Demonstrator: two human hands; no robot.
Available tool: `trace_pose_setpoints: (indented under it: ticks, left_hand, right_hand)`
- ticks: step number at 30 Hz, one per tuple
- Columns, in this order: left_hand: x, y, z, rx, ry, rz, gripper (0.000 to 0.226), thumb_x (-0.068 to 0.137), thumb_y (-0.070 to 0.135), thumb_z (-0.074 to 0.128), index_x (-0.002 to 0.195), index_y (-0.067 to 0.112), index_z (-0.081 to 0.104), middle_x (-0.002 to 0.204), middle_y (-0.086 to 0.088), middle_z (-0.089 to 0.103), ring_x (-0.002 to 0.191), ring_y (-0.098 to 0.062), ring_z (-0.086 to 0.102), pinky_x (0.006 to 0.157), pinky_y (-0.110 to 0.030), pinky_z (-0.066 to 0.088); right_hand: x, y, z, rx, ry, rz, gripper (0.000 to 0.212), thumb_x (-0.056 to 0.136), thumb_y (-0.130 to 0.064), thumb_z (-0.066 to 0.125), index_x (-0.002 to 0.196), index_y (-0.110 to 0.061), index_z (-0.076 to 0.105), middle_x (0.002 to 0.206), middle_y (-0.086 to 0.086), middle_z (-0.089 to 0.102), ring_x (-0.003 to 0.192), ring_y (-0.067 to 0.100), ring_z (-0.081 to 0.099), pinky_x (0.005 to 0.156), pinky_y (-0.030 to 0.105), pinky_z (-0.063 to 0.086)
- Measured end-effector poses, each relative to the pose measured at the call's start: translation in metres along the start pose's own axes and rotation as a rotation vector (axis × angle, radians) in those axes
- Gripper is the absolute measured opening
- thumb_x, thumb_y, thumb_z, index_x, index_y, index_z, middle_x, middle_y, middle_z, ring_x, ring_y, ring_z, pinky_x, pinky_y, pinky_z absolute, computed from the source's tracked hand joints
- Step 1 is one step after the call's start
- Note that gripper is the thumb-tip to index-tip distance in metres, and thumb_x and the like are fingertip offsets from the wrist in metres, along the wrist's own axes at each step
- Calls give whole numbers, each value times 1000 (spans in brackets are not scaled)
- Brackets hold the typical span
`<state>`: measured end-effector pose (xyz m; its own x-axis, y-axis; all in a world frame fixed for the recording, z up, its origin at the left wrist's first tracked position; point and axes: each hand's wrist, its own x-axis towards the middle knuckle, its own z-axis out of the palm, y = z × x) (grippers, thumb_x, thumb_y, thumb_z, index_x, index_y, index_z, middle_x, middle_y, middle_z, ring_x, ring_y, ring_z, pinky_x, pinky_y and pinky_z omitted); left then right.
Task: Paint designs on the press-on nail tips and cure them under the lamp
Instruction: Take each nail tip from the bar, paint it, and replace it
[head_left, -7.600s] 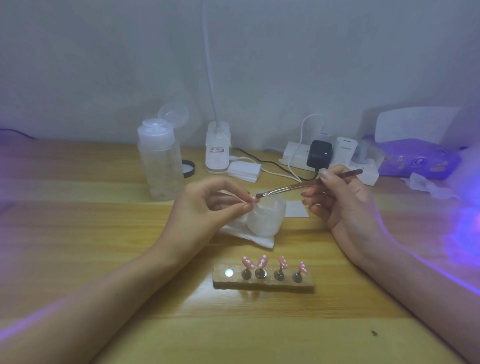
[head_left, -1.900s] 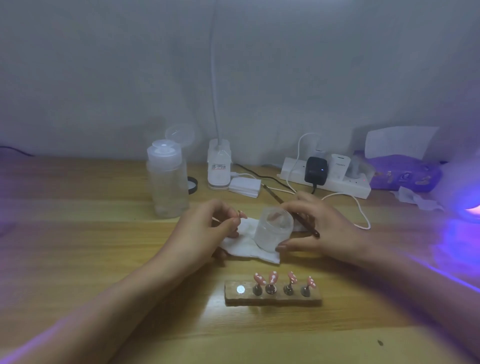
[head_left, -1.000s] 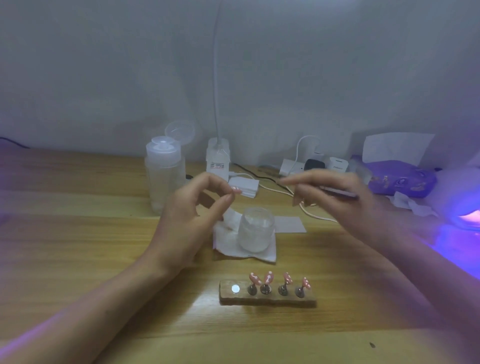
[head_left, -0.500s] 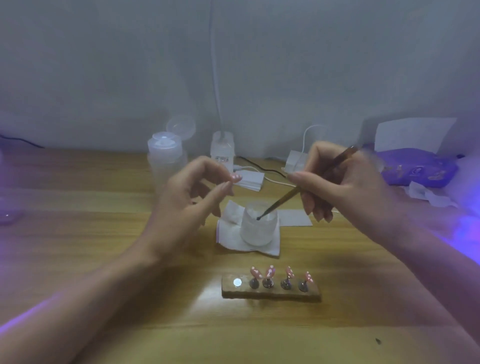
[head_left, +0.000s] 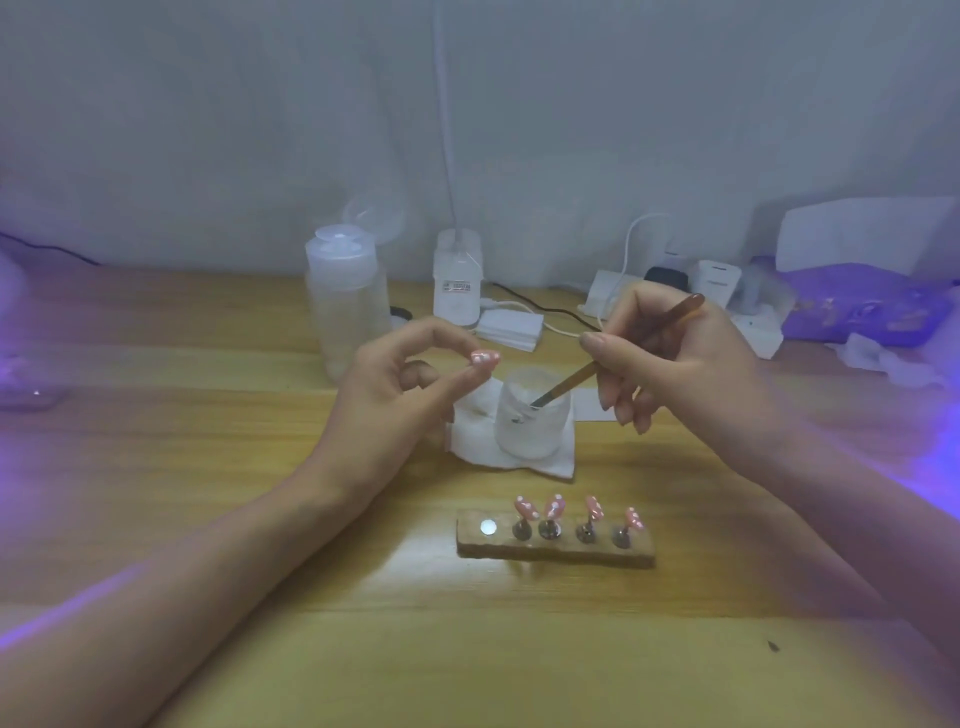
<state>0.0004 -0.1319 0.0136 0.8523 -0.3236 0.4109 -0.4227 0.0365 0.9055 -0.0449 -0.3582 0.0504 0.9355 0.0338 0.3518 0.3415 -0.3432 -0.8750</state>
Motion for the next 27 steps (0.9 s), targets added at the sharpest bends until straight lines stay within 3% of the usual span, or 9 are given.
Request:
trace_pose_setpoints:
  ticks: [3, 5, 9, 14, 20, 27]
  left_hand:
    - [1, -1, -2, 34, -12, 10, 7, 84, 29, 74, 78, 31, 71, 76, 13, 68, 50, -6, 44, 48, -12, 38]
    - [1, -3, -3, 32, -2, -5, 6, 82, 31, 75, 78, 31, 72, 78, 15, 69, 49, 0, 44, 49, -9, 37]
    - [2, -8, -5, 30, 10, -5, 9, 85, 19, 76, 83, 21, 68, 88, 13, 74, 51, 1, 45, 48, -8, 36]
    - [2, -10, -6, 58, -27, -19, 8, 88, 16, 73, 84, 15, 67, 98, 10, 77, 57, -12, 49, 51, -15, 44]
    - [1, -11, -5, 125, -71, -19, 11, 88, 19, 74, 79, 19, 68, 92, 4, 77, 45, -5, 40, 44, -14, 35]
    - [2, -12, -5, 157, -76, -45, 11, 87, 20, 74, 77, 19, 69, 94, -1, 76, 44, -3, 41, 43, -12, 34]
  right_hand:
    - [0, 3, 0, 47, 8, 21, 24, 91, -22, 70, 73, -16, 56, 58, 10, 64, 46, 19, 57, 40, 23, 42]
    - [0, 6, 1, 60, 14, 33, 24, 92, -20, 70, 73, -16, 55, 58, 9, 64, 45, 18, 55, 40, 22, 41]
    - [0, 11, -2, 127, 85, 57, 27, 94, -21, 67, 71, -19, 54, 56, 7, 60, 43, 17, 50, 39, 21, 36]
    - [0, 22, -5, 289, 250, 131, 34, 98, -22, 59, 66, -24, 47, 53, 3, 53, 42, 14, 44, 38, 17, 30]
    - [-4, 34, -2, 518, 294, 218, 39, 98, -16, 55, 61, -25, 49, 53, 1, 53, 46, 13, 48, 40, 19, 35]
    - [-2, 36, -1, 540, 288, 238, 35, 98, -16, 55, 64, -22, 49, 54, 0, 54, 47, 11, 49, 41, 18, 38]
